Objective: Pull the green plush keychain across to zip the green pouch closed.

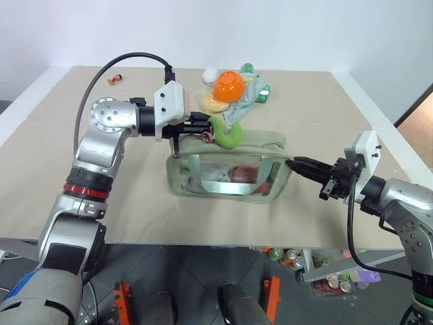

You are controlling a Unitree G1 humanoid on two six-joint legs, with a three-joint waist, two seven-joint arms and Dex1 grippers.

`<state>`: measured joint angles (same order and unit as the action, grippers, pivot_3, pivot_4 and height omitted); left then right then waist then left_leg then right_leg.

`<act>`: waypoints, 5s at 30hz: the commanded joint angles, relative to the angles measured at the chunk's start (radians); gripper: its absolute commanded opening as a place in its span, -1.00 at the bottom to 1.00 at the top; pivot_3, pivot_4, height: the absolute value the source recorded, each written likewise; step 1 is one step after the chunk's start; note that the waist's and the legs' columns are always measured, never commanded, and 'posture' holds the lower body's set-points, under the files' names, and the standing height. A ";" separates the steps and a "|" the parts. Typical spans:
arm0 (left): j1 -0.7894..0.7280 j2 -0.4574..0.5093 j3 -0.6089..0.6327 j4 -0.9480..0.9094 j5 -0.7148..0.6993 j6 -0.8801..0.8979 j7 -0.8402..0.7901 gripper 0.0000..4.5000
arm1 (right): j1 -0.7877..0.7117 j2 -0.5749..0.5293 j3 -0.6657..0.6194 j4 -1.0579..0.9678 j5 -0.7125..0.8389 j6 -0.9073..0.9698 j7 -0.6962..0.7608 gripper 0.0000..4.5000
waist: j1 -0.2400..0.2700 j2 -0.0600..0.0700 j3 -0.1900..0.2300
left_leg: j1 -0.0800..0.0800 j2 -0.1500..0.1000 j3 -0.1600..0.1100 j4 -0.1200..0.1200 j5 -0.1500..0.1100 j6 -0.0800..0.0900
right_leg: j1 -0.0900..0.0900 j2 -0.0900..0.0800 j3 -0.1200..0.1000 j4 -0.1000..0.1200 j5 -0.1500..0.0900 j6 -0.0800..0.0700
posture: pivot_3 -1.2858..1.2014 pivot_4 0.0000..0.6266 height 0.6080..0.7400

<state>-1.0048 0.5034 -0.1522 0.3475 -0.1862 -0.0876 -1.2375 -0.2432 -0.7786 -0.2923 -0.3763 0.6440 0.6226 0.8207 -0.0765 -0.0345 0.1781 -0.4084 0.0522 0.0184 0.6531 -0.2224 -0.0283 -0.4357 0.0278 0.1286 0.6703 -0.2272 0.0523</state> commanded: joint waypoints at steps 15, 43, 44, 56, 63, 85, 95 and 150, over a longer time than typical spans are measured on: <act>-0.067 0.084 0.058 -0.008 -0.070 0.072 -0.088 0.84 | -0.019 0.001 0.023 -0.010 0.003 -0.040 0.016 -1.00 | -0.003 0.000 0.000 | 0.000 0.000 0.000 0.000 0.000 0.000 | 0.000 0.001 0.000 0.001 0.000 0.000 | 0.03 -0.52 0.96; 0.529 0.236 0.445 -0.651 -0.512 0.795 0.298 0.95 | -0.051 -0.020 0.048 0.045 -0.006 -0.060 0.080 -1.00 | -0.019 -0.003 0.001 | 0.004 0.001 -0.004 0.001 0.000 0.001 | 0.000 0.001 -0.005 0.011 -0.004 -0.003 | 0.03 -0.52 0.96; 0.552 0.231 0.444 -0.680 -0.523 0.804 0.311 0.95 | -0.051 -0.020 0.050 0.046 -0.008 -0.060 0.081 -1.00 | -0.019 -0.003 0.001 | 0.004 0.001 -0.004 0.001 0.000 0.001 | 0.001 0.000 -0.004 0.011 -0.004 -0.003 | 0.03 -0.52 0.96; 0.624 0.172 0.335 -0.707 -0.436 0.712 0.415 0.95 | -0.077 -0.016 0.062 0.039 -0.011 -0.039 0.068 -1.00 | -0.021 -0.003 0.001 | 0.004 0.000 -0.004 0.001 0.001 0.000 | 0.001 0.000 -0.004 0.010 -0.004 -0.003 | 0.03 -0.52 0.96; 0.619 0.125 0.277 -0.650 -0.382 0.634 0.410 0.58 | -0.096 -0.017 0.061 0.008 0.004 0.001 0.042 -1.00 | -0.021 -0.003 0.001 | 0.004 0.000 -0.004 0.001 0.001 0.000 | 0.001 0.000 -0.003 0.010 -0.004 -0.003 | 0.03 -0.52 0.96; 0.583 0.121 0.247 -0.602 -0.323 0.575 0.395 -1.00 | -0.113 -0.121 -0.095 0.026 0.235 0.229 0.046 0.52 | -0.018 -0.003 0.001 | 0.003 -0.001 -0.004 0.001 0.000 0.000 | 0.000 -0.001 -0.003 0.010 -0.004 -0.003 | 0.03 -0.52 0.96; 0.576 0.114 0.240 -0.588 -0.319 0.560 0.396 -1.00 | -0.509 0.007 0.208 -0.039 0.111 0.156 -0.077 0.97 | -0.024 -0.006 -0.001 | 0.005 0.000 -0.005 -0.001 0.001 0.002 | 0.000 0.001 -0.004 0.010 -0.005 -0.008 | 0.03 -0.52 0.96; 0.612 0.065 0.198 -0.637 -0.325 0.555 0.427 -1.00 | -0.712 0.171 0.462 0.282 -0.347 -0.115 0.137 0.97 | 0.000 -0.004 0.000 | -0.002 -0.003 -0.006 0.000 0.001 0.001 | -0.004 -0.004 -0.006 0.009 -0.006 -0.003 | 0.03 -0.52 0.96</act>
<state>-0.3964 0.5692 0.0530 -0.2648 -0.5102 0.4642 -0.8122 -0.9520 -0.5986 0.1862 -0.0906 0.3067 0.5332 0.9527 -0.0769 -0.0387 0.1785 -0.4100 0.0492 0.0125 0.6526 -0.2219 -0.0274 -0.4393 0.0234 0.1227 0.6795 -0.2336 0.0496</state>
